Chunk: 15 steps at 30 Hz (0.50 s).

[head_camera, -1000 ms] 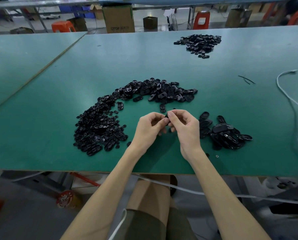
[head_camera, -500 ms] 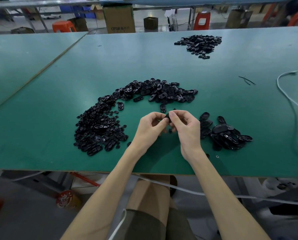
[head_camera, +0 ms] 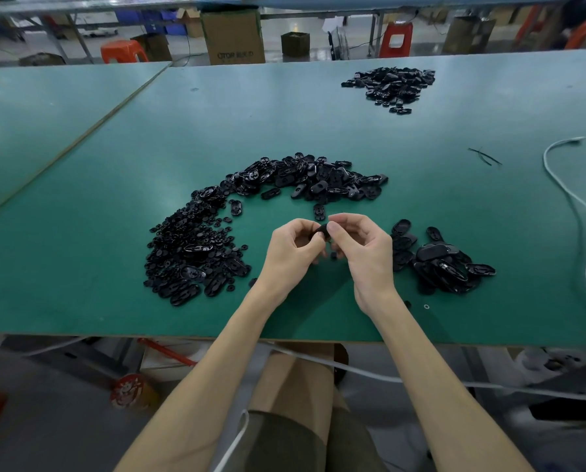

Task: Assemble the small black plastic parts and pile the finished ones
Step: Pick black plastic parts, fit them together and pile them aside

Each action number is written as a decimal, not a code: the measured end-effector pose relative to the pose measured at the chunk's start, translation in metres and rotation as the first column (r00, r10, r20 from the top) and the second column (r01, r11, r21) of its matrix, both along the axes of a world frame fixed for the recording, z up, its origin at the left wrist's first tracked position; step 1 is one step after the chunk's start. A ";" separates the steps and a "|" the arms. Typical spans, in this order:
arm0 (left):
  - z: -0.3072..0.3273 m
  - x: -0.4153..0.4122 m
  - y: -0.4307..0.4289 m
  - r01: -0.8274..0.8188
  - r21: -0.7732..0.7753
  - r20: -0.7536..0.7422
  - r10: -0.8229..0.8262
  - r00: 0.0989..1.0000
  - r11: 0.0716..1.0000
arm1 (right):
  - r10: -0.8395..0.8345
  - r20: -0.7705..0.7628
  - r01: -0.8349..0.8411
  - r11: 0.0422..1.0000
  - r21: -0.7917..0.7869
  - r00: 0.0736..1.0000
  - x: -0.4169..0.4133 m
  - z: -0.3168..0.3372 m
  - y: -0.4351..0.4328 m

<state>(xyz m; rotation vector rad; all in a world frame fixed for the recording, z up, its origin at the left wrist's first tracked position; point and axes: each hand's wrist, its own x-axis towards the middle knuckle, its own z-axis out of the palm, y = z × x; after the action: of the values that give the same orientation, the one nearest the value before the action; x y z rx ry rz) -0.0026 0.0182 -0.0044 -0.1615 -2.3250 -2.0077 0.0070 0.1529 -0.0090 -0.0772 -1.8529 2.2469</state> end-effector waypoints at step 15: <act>0.001 0.001 0.000 -0.045 -0.029 -0.025 0.045 0.999 0.999 | 0.026 0.005 -0.026 0.999 0.027 1.000 0.000 -0.001 0.000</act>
<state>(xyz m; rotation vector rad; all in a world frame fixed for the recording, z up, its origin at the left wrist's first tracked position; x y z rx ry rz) -0.0017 0.0183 -0.0030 -0.1328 -2.3232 -1.9406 0.0072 0.1532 -0.0098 -0.0543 -1.8971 2.2403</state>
